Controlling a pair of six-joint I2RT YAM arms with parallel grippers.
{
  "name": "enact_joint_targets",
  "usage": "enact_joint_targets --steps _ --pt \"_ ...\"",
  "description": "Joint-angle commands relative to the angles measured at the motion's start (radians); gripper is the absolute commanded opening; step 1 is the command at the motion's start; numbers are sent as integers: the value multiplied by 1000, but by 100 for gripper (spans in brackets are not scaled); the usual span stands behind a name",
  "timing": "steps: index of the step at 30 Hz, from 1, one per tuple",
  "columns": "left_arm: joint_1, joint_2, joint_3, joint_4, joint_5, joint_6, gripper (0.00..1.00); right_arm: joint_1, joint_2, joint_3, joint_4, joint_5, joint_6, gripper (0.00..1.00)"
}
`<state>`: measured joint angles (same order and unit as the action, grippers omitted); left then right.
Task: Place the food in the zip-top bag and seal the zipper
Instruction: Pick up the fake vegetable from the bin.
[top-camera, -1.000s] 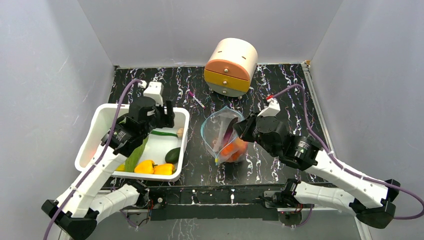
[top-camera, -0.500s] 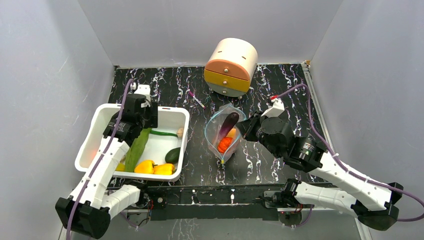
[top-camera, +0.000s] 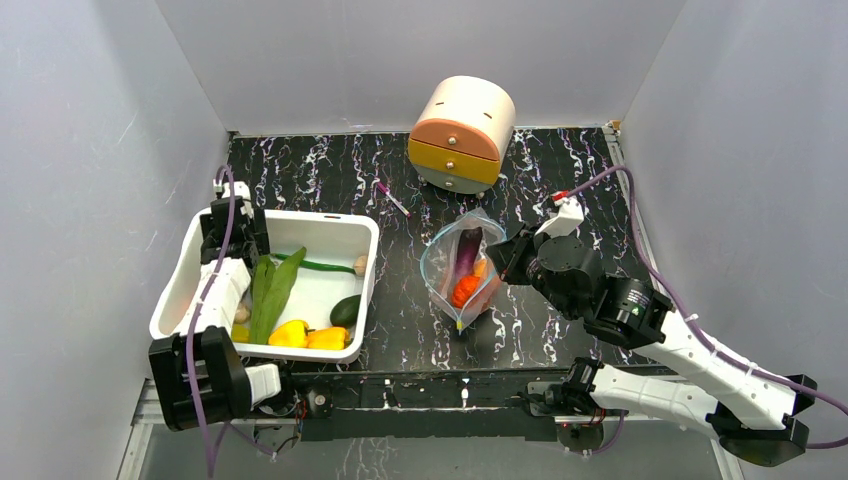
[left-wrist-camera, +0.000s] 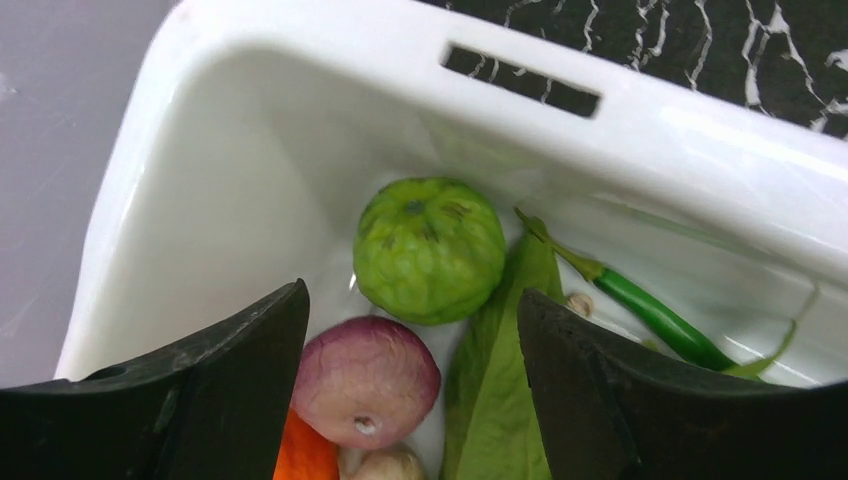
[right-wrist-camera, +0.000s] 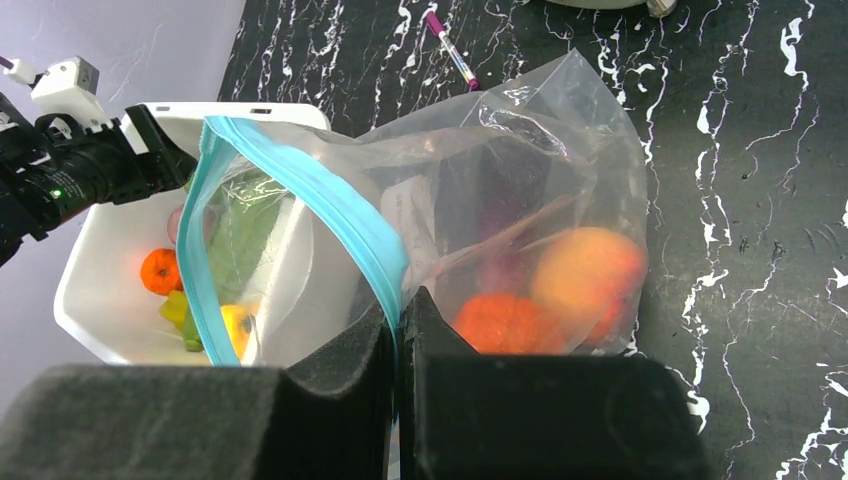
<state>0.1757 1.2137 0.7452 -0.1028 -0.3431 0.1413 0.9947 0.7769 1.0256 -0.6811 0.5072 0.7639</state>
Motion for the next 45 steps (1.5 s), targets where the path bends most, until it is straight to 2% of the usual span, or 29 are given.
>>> enact_joint_targets --steps 1,9,21,29,32,36,42,45 --pt "46 32 -28 121 17 11 76 4 -13 57 42 35 1 0" --pt "61 90 -70 197 11 29 80 4 26 135 11 43 -32 0" --pt "76 175 -56 209 25 17 82 4 13 120 8 37 20 0" --pt "94 216 -35 204 85 -3 81 4 13 129 5 50 25 0" --pt "97 226 -33 201 96 -6 77 3 8 123 6 55 25 0" --pt "97 220 -26 191 106 4 68 4 2 112 11 57 26 0" --pt "98 168 -25 164 130 12 56 3 5 108 18 56 24 0" --pt "97 124 -28 154 128 7 54 3 7 106 18 53 22 0"
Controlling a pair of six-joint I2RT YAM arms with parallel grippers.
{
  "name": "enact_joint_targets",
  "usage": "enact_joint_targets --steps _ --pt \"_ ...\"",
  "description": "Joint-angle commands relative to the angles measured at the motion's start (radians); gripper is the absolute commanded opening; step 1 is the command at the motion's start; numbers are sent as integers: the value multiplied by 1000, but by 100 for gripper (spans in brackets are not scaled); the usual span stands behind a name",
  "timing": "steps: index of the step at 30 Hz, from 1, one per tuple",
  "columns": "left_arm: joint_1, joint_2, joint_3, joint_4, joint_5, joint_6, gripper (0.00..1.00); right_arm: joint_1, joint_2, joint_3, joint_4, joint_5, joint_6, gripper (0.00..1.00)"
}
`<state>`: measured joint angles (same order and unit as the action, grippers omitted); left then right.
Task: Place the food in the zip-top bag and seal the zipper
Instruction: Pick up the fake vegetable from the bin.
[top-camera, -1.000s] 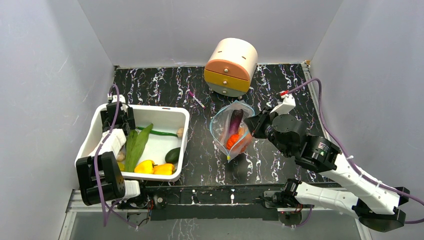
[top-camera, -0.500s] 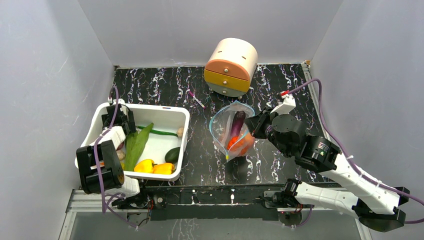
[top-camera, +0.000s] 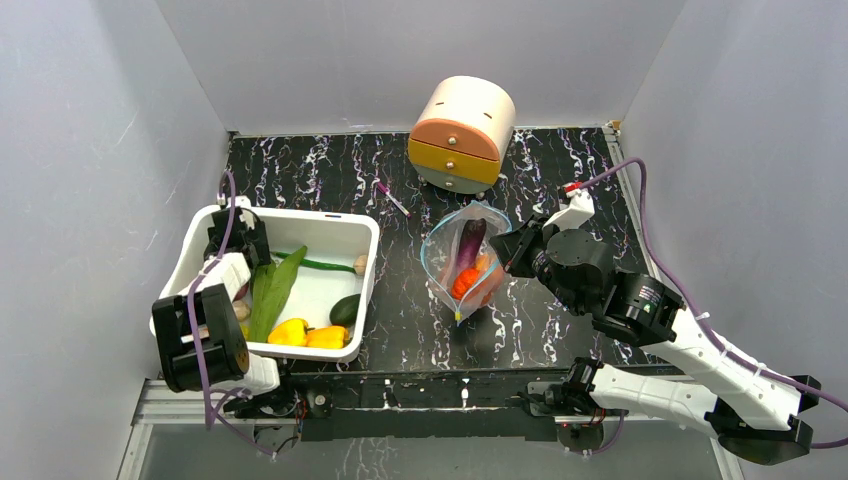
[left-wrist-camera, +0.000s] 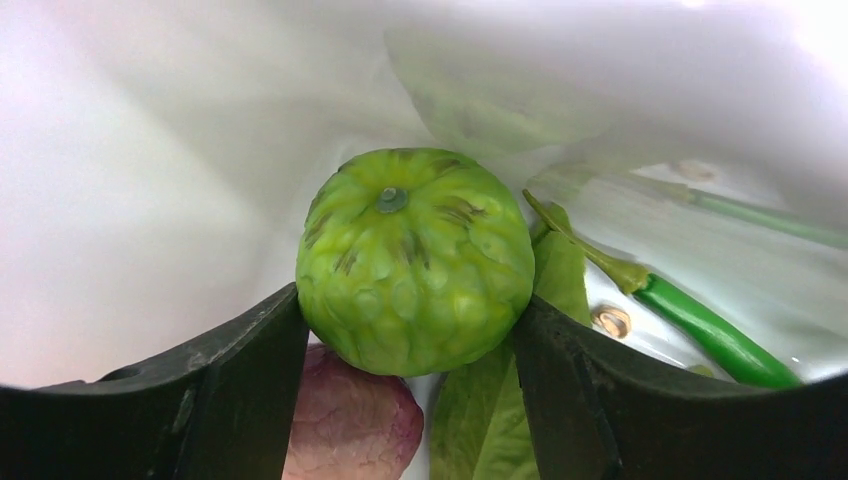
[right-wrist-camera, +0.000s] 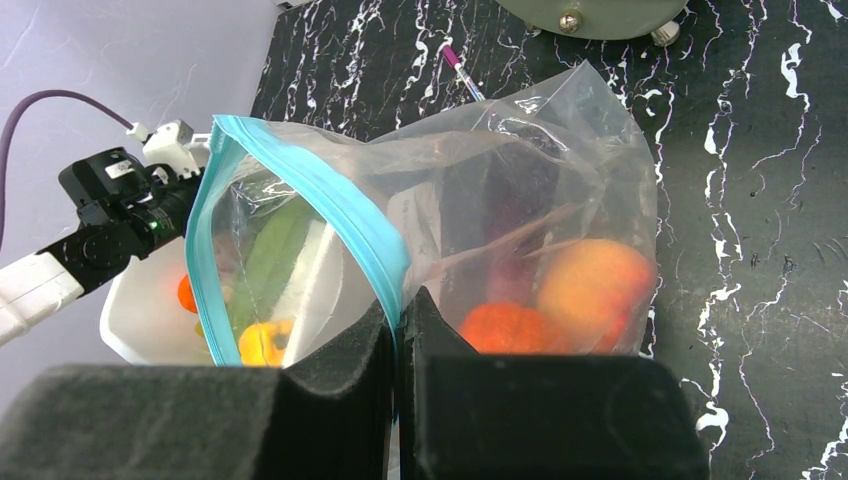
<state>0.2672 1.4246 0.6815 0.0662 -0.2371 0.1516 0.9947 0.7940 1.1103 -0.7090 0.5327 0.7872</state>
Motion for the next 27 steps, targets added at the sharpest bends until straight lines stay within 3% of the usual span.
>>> enact_joint_targets --steps 1,9,27 --pt "6 -101 35 -19 23 -8 53 4 -10 18 46 28 0 0" --pt "6 -179 20 -45 22 -50 50 4 3 -6 71 2 18 0" --pt "-1 -497 3 -266 235 -273 45 3 23 -81 99 -6 81 0"
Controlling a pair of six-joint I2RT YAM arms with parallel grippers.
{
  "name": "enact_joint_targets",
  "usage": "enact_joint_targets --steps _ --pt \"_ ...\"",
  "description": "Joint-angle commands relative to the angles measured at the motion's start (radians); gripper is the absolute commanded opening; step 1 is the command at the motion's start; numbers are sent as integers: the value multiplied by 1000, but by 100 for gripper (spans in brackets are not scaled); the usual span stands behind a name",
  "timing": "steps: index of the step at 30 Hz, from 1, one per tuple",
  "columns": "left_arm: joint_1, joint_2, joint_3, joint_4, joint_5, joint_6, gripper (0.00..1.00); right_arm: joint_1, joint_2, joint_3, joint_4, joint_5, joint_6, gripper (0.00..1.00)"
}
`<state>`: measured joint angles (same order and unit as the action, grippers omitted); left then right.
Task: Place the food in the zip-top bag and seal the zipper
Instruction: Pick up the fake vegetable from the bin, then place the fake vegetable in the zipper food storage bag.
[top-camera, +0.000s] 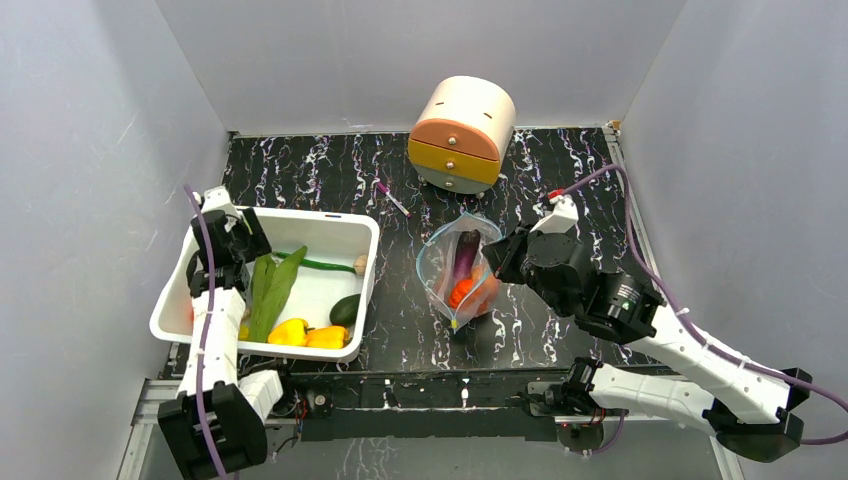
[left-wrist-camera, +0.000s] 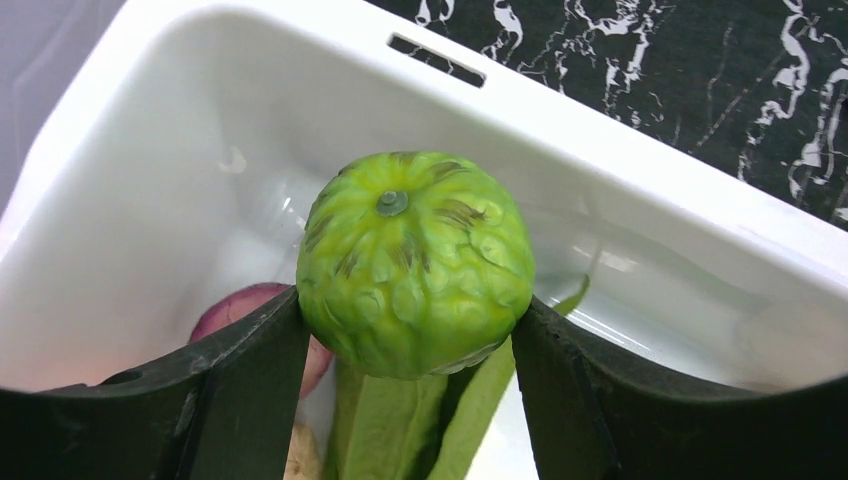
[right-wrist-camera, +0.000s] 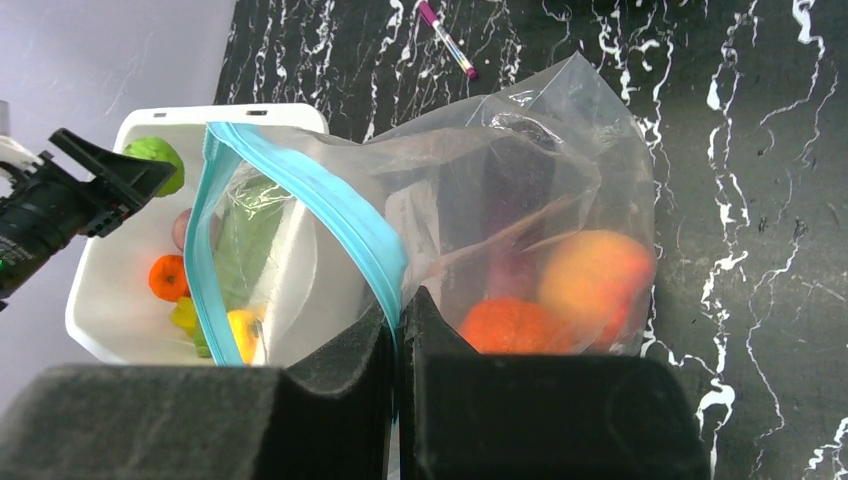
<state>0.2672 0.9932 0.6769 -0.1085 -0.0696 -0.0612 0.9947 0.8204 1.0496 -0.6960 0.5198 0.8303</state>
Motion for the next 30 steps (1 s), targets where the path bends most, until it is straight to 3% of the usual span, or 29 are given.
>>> enact_joint_targets --steps 1,9,13,20,25,30 --pt "-12 -73 17 -110 69 -62 45 4 -3 -29 90 4 45 0" --pt "-65 -91 146 -257 194 -85 46 4 18 -42 109 2 65 0" --pt "-93 -96 212 -285 333 -83 46 3 24 -45 112 22 75 0" --pt "-146 -73 315 -245 544 -153 44 3 54 -29 139 53 67 0" --pt "-195 -79 303 -136 693 -244 43 4 89 -30 163 26 75 0" --pt "-271 -85 293 -80 757 -291 40 3 107 -34 178 22 104 0"
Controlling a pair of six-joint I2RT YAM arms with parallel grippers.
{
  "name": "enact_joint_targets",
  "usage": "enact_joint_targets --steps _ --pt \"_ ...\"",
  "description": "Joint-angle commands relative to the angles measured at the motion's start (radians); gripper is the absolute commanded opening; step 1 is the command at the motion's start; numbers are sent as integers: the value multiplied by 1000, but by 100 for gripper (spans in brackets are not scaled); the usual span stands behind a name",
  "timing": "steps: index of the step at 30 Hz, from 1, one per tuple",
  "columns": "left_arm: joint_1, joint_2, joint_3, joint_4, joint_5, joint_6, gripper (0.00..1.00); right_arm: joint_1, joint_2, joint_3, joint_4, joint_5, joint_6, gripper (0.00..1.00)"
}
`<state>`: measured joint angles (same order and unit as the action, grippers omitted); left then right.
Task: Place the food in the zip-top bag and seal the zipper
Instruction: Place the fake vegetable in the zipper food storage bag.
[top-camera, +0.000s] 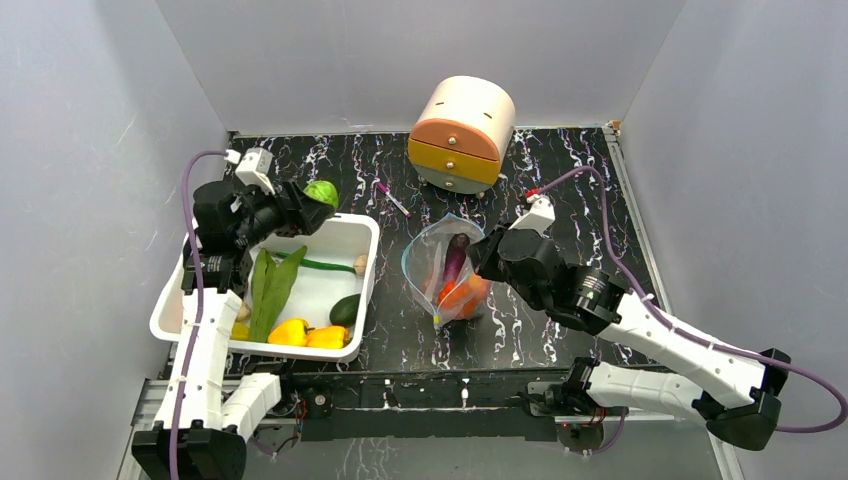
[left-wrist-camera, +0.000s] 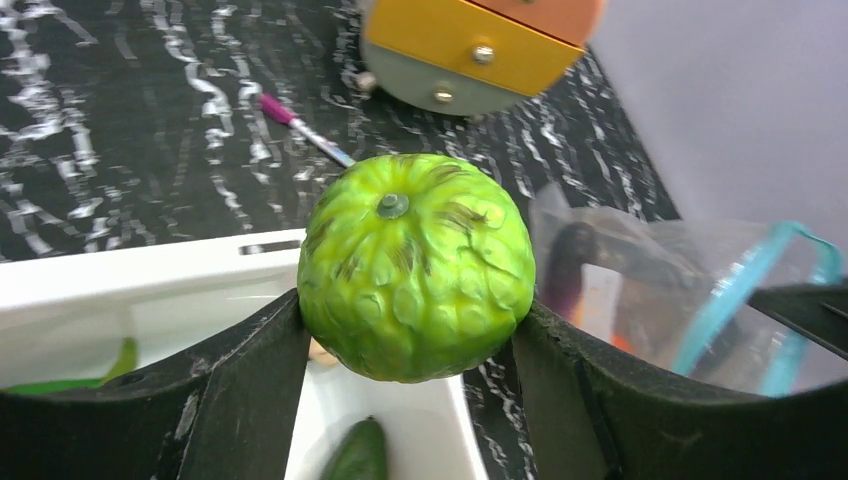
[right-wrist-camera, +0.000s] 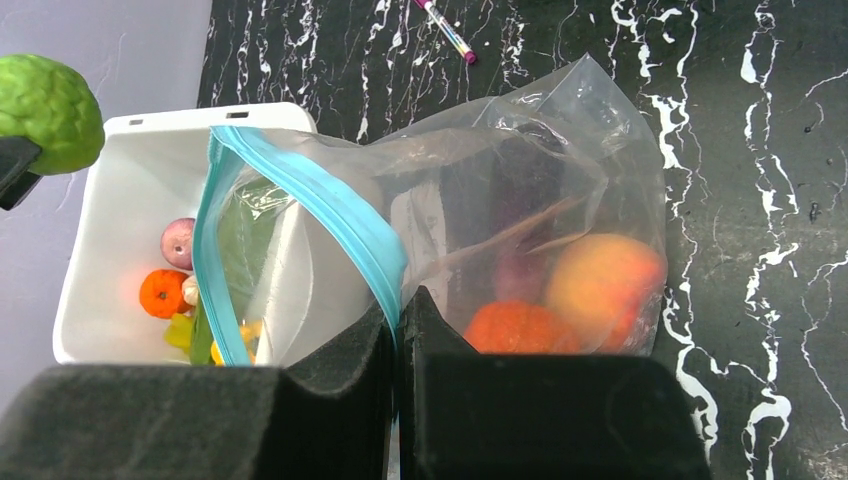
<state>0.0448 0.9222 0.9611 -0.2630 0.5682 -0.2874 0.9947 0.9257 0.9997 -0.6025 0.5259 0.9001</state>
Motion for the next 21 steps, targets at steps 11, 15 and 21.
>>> enact_joint_targets --steps 11,15,21 --pt "-203 -77 -98 345 206 -303 41 2 58 43 115 12 69 0" --pt "-276 -88 -131 420 201 -360 41 2 70 45 122 6 81 0" --pt "-402 -64 -100 402 175 -325 41 2 72 46 130 -7 92 0"
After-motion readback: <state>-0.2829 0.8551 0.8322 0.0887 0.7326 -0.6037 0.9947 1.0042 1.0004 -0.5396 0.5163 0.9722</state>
